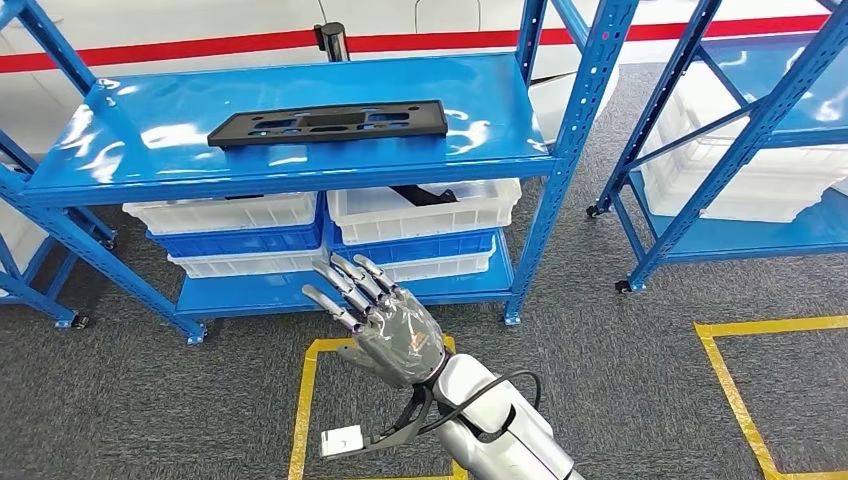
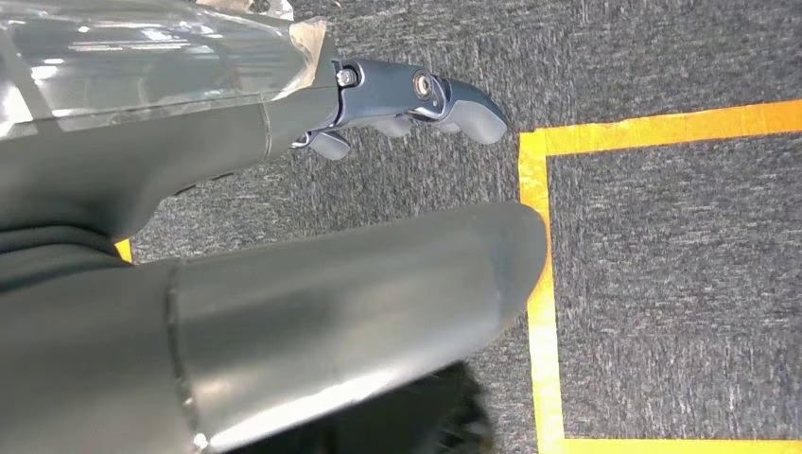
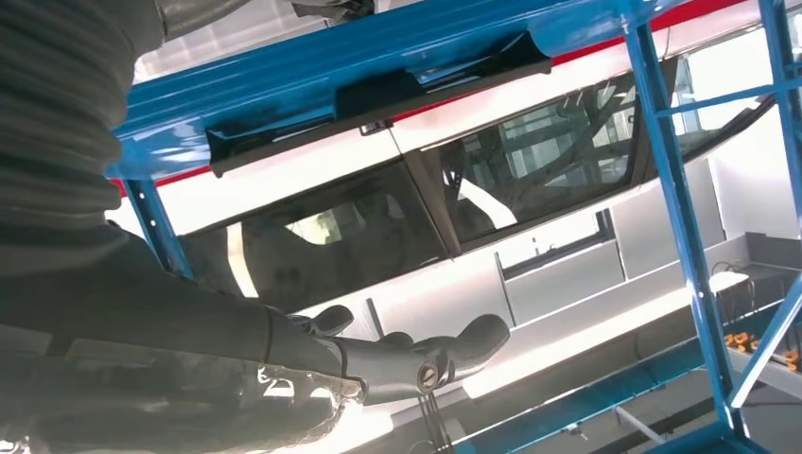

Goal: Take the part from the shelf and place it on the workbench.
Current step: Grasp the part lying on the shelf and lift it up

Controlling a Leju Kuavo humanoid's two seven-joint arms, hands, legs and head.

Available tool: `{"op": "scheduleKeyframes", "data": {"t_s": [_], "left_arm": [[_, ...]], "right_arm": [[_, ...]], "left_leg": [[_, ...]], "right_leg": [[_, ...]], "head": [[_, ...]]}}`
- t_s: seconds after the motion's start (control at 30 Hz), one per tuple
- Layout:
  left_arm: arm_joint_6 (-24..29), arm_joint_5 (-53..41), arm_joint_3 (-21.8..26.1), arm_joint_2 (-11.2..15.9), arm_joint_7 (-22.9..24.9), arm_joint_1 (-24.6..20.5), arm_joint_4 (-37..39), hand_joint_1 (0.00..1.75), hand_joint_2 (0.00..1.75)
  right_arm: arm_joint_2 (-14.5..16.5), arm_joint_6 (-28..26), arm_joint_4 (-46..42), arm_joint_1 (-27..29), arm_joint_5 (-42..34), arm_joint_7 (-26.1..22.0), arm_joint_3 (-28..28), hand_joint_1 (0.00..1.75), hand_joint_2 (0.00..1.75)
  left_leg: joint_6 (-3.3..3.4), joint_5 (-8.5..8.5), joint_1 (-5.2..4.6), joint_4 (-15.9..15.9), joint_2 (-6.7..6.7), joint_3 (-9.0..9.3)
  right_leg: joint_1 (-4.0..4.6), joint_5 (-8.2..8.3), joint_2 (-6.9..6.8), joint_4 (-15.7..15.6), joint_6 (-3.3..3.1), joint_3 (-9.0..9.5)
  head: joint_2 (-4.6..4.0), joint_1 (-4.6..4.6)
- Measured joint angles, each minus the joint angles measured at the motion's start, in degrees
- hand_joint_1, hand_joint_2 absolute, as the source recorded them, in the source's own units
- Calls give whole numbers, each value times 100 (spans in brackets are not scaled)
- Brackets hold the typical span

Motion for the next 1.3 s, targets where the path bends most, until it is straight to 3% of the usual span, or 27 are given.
{"op": "scheduleKeyframes", "data": {"t_s": [0.07, 0.13, 0.2, 0.27, 0.3, 0.4, 0.47, 0.53, 0.63, 0.67, 0.7, 0.73, 0.77, 0.8, 0.83, 0.9, 0.97, 1.03, 1.07, 1.13, 1.17, 1.2, 1.23, 1.3], "left_arm": [[0, 5, -10, 0, 17, -2, 1, 0, 0], [4, 15, -20, 0, 29, -2, 2, 0, 0], [9, 25, -26, 1, 32, -3, 2, 0, 0], [12, 39, -30, 11, 36, -11, 3, 0, 0], [13, 46, -33, 15, 39, -19, 3, 0, 0], [13, 60, -39, 16, 46, -38, 4, 0, 0], [14, 62, -40, 12, 46, -38, 4, 0, 0], [14, 63, -42, 6, 45, -42, 4, 0, 0], [14, 67, -50, 3, 44, -48, 4, 0, 0], [14, 67, -54, 1, 44, -48, 4, 0, 0], [14, 68, -56, -2, 44, -47, 4, 0, 0], [14, 68, -59, -7, 44, -47, 4, 0, 0], [14, 67, -60, -15, 44, -47, 4, 0, 0], [14, 67, -61, -21, 44, -48, 4, 0, 0], [14, 66, -61, -25, 44, -49, 4, 0, 0], [14, 67, -61, -26, 43, -51, 4, 0, 0], [14, 68, -61, -28, 41, -55, 4, 0, 0], [14, 66, -62, -31, 39, -60, 4, 0, 0], [14, 65, -62, -32, 38, -62, 4, 0, 0], [14, 63, -64, -31, 37, -59, 4, 0, 0], [14, 64, -66, -31, 37, -56, 4, 0, 0], [15, 63, -68, -31, 37, -53, 4, 0, 0], [15, 63, -70, -30, 36, -52, 4, 0, 0], [16, 61, -76, -27, 32, -52, 4, 0, 0]], "right_arm": [[-3, -7, 1, 31, 2, 6, -4, 0, 175], [-5, -8, 2, 55, 4, 8, -4, 0, 175], [2, -9, 2, 58, 4, 10, -4, 0, 175], [11, -10, 2, 52, 3, 10, -4, 0, 175], [15, -12, 2, 49, 3, 11, -7, 0, 175], [15, -16, 2, 39, 1, 14, -22, 0, 175], [18, -17, 2, 30, 2, 14, -28, 0, 175], [20, -18, 2, 17, 2, 13, -31, 0, 175], [-3, -19, 16, 20, -1, 15, -37, 0, 175], [-15, -19, 24, 28, -1, 15, -39, 0, 175], [-25, -19, 30, 33, -1, 16, -38, 0, 175], [-31, -19, 34, 34, -1, 16, -38, 0, 175], [-34, -18, 37, 32, -1, 16, -38, 0, 175], [-36, -18, 38, 29, -1, 16, -37, 0, 175], [-36, -18, 40, 25, -1, 16, -37, 0, 175], [-36, -19, 44, 19, -2, 16, -38, 0, 175], [-32, -19, 46, 15, -2, 16, -39, 0, 175], [-20, -18, 48, 6, -2, 16, -39, 0, 175], [-12, -18, 49, 1, -2, 16, -39, 0, 175], [-5, -18, 62, -5, -3, 16, -39, 0, 175], [-5, -18, 73, -4, -4, 16, -39, 0, 175], [-5, -18, 86, -2, -5, 16, -39, 0, 175], [-5, -18, 95, -1, -8, 16, -38, 0, 175], [-4, -17, 103, -3, -17, 17, -34, 0, 175]], "left_leg": [[27, -219, -16, 731, -25, -450], [88, -26, -38, 744, -26, -566], [183, 432, -79, 152, -40, -369], [279, 710, -129, -460, -69, -107], [303, 738, -153, -628, -77, -31], [322, 680, -206, -739, -77, 9], [358, 705, -189, -838, -70, 73], [392, 728, -164, -929, -55, 151], [420, 697, -181, -937, -47, 187], [421, 680, -184, -935, -49, 200], [416, 660, -185, -934, -52, 221], [405, 634, -183, -932, -59, 255], [388, 602, -181, -930, -65, 301], [360, 563, -192, -924, -70, 345], [329, 521, -204, -916, -75, 379], [269, 464, -221, -910, -76, 409], [212, 431, -191, -916, -68, 417], [149, 301, -163, -710, -62, 330], [123, 166, -154, -434, -62, 192], [83, -133, -152, 361, -64, -256], [72, -193, -151, 673, -65, -475], [70, -133, -151, 792, -65, -611], [78, 38, -150, 685, -64, -631], [134, 539, -155, -57, -67, -362]], "right_leg": [[56, -26, 13, 1, -48, 19], [99, -50, 38, 1, -79, 58], [130, -85, 65, 1, -99, 121], [161, -124, 85, -2, -86, 165], [168, -138, 90, -4, -69, 168], [155, -155, 94, -38, 6, 162], [156, -186, 66, 1, 57, 141], [164, -327, 28, 351, 64, -38], [150, -664, 17, 1383, 53, -646], [146, -692, 16, 1596, 77, -803], [141, -633, 15, 1619, 121, -864], [134, -479, 11, 1408, 181, -804], [122, -264, -1, 1006, 242, -642], [116, -64, -22, 574, 276, -457], [113, 84, -36, 222, 270, -293], [122, 162, -46, -38, 169, -163], [114, 152, -27, -57, 59, -132], [86, 132, -16, -87, -33, -74], [70, 118, -15, -99, -71, -39], [78, 80, -14, -99, -125, 0], [83, 62, -8, -98, -137, 16], [86, 41, 2, -98, -142, 36], [87, 18, 15, -97, -138, 66], [88, -45, 39, -100, -104, 151]], "head": [[0, -5], [0, -5], [0, -5], [0, -1], [0, -1], [0, 0], [0, 1], [0, 9], [0, 13], [0, 13], [0, 13], [0, 13], [0, 14], [0, 15], [0, 14], [0, 10], [0, 7], [0, -1], [0, -5], [0, -10], [0, -10], [0, -10], [0, -11], [0, -10]]}}
